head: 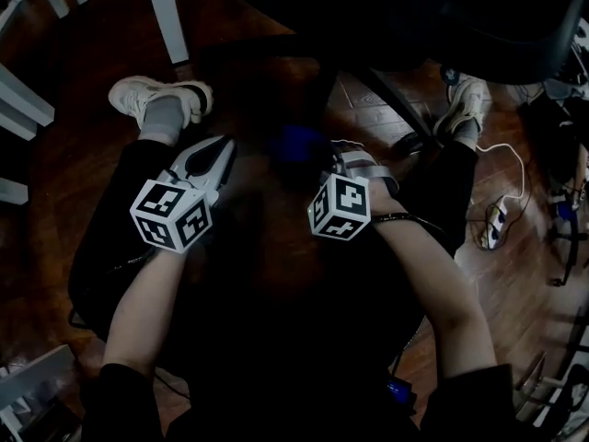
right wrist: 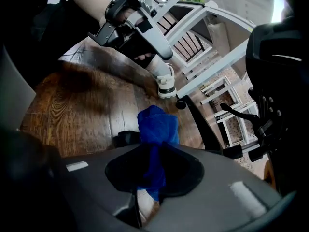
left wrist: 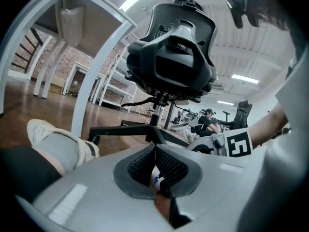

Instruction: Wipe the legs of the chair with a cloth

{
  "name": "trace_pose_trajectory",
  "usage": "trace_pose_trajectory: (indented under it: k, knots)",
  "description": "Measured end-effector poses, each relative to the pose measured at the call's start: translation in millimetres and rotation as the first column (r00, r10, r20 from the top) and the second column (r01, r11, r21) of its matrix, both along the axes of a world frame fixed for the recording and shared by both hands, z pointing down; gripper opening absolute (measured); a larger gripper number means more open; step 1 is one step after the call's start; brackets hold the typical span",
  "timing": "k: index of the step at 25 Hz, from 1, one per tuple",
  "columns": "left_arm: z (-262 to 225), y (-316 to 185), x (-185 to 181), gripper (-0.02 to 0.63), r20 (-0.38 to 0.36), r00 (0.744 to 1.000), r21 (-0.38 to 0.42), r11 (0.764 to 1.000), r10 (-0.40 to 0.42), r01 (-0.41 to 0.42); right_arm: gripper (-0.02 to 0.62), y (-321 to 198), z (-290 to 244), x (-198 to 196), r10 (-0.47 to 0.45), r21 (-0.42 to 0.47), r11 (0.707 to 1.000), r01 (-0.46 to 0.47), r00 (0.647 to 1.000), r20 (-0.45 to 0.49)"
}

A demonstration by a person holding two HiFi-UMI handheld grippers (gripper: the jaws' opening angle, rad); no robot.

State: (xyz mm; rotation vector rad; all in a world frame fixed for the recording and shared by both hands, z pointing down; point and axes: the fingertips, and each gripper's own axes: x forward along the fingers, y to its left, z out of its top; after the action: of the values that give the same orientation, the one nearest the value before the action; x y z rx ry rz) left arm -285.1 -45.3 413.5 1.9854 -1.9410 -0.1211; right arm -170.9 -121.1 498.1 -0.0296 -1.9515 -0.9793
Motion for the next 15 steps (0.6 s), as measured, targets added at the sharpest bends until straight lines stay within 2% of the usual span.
trace_pose_trajectory:
  k: [4,15]
  knots:
    - [3.4,0.3,1.1,0.005,0.100,0.995,-0.019,1.000,-0.002,0.004,0.083,4.9,1.0,4.8,-0.008,-0.012,1.000,0.008,1.000,0.007]
    - [10.4,0.6,10.7,0.005,0.122,0.992,-0.044,0.998,0.043,-0.038,0.083,27.1,5.6,12.6,-0.042,-0.025,0.999,0.042,0.999,0.015]
